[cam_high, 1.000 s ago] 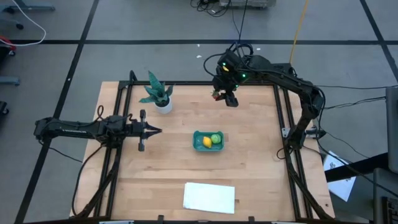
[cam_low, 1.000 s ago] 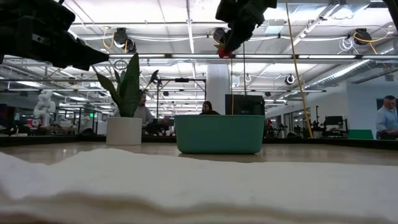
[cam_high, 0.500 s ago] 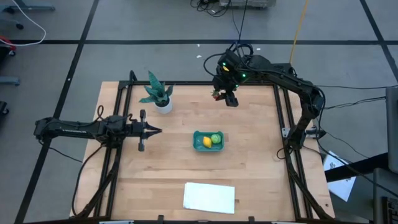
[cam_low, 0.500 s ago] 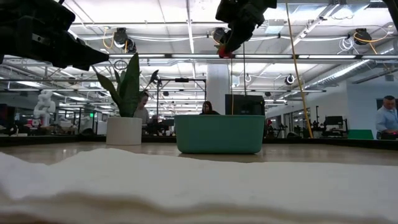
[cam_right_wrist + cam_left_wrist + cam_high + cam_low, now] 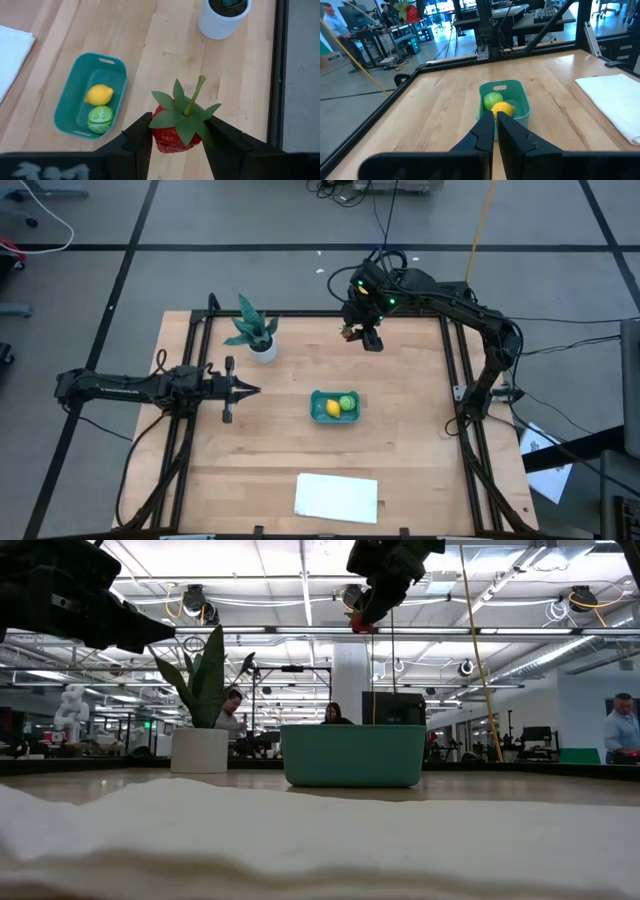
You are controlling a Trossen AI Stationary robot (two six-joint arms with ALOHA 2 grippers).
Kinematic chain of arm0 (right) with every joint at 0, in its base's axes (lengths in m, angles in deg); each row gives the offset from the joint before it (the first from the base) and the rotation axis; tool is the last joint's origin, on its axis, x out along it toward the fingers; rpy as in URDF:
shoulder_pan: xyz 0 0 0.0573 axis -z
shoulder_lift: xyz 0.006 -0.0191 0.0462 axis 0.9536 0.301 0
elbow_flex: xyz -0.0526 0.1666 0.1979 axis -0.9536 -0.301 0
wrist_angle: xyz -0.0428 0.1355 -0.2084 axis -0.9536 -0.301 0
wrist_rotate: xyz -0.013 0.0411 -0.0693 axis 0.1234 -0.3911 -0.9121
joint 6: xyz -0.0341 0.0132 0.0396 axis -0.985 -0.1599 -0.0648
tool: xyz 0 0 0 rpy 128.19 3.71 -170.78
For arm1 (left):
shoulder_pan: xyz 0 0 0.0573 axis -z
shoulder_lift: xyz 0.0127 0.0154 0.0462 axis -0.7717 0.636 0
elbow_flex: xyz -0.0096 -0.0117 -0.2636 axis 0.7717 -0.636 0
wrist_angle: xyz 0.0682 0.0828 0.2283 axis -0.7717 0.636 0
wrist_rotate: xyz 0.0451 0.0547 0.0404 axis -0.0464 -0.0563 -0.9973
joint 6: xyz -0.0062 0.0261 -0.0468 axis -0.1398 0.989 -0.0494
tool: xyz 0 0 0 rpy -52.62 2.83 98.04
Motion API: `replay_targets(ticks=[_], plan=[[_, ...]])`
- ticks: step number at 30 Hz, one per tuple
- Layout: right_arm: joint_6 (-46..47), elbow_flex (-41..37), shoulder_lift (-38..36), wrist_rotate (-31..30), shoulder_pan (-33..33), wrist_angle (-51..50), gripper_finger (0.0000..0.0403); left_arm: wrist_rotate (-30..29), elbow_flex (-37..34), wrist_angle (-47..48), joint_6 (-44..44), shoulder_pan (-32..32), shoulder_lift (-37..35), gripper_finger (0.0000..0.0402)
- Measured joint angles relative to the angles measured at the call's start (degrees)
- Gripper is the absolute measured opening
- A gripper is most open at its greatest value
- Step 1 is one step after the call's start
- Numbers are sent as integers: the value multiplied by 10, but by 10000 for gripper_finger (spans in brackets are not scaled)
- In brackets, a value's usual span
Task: Pick and placing Produce into tupperware
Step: Put the red strawberry into the blue bin
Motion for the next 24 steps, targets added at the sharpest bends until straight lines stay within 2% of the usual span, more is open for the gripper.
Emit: replay_targets(ticks=[10,24], plan=[[4,-1,0,1,-3,7,142,0,0,0,0,0,0,26],[11,-65,1,2,-51,59,142,0,0,-1,0,0,0,26]])
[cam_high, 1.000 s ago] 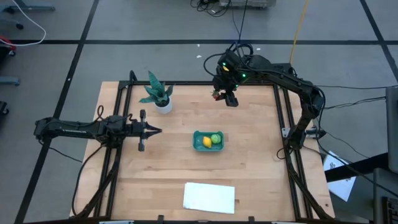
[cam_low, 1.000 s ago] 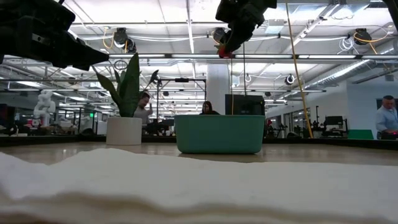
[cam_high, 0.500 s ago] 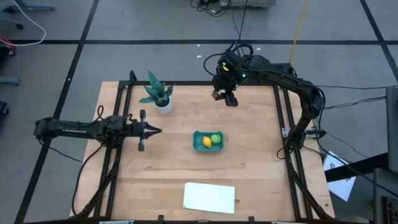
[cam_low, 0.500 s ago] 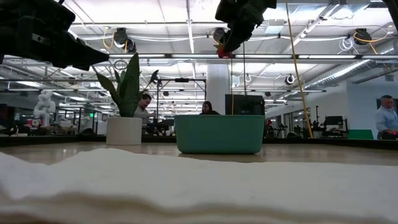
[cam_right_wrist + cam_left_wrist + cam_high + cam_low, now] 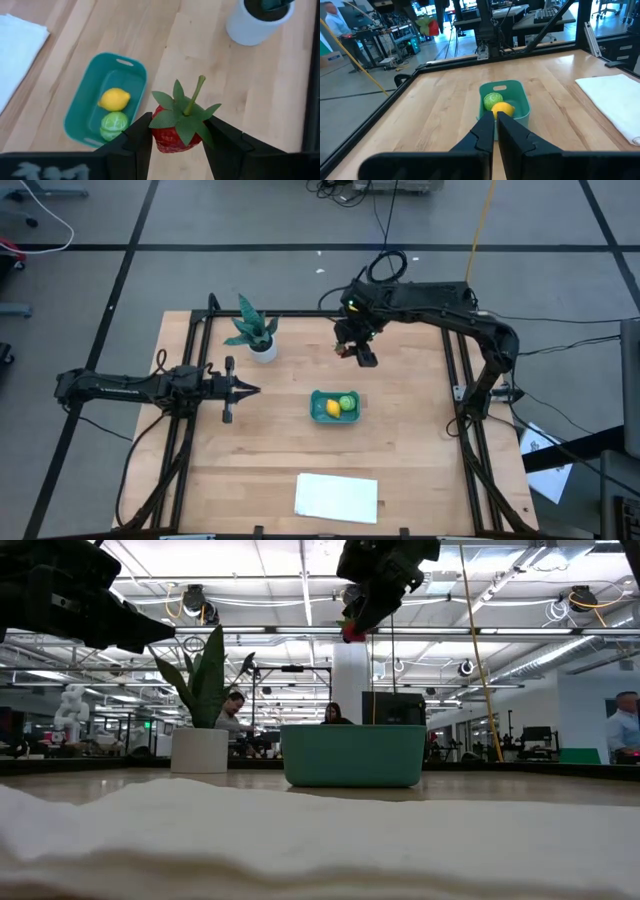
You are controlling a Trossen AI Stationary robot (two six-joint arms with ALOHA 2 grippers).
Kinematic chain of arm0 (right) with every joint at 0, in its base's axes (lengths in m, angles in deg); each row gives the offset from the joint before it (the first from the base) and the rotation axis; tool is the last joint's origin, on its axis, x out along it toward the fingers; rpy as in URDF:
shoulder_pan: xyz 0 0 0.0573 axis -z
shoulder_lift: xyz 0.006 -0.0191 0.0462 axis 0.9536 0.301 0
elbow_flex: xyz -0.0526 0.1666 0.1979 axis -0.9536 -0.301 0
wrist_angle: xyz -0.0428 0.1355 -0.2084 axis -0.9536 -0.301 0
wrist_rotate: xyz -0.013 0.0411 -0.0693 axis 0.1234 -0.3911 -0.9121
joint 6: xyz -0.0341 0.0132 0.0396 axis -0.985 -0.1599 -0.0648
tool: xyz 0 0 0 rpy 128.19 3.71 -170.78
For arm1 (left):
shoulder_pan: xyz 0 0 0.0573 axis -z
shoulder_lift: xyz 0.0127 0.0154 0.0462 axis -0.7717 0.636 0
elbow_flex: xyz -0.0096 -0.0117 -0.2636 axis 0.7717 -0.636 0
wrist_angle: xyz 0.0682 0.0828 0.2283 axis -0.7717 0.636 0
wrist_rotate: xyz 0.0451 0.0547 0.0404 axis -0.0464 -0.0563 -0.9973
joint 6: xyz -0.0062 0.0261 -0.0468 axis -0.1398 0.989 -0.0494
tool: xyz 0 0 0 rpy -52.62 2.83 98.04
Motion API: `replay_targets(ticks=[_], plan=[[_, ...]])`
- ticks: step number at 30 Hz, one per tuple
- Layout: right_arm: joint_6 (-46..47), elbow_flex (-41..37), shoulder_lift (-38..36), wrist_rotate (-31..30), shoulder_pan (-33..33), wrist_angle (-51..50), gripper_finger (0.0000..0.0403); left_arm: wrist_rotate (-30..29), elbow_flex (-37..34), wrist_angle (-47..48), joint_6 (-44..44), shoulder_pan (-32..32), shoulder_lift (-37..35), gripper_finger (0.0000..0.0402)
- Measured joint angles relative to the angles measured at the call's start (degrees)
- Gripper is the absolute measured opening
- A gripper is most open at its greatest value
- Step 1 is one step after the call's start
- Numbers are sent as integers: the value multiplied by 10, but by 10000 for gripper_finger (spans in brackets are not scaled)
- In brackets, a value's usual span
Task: Pick and placing Produce into tupperware
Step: Put the red strawberry into the blue bin
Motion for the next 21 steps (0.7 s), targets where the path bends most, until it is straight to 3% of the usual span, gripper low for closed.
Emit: replay_targets(ticks=[6,21], plan=[[37,-33,0,0,-16,61,142,0,0,0,0,0,0,26],[80,-36,0,1,-74,85,142,0,0,0,0,0,0,26]])
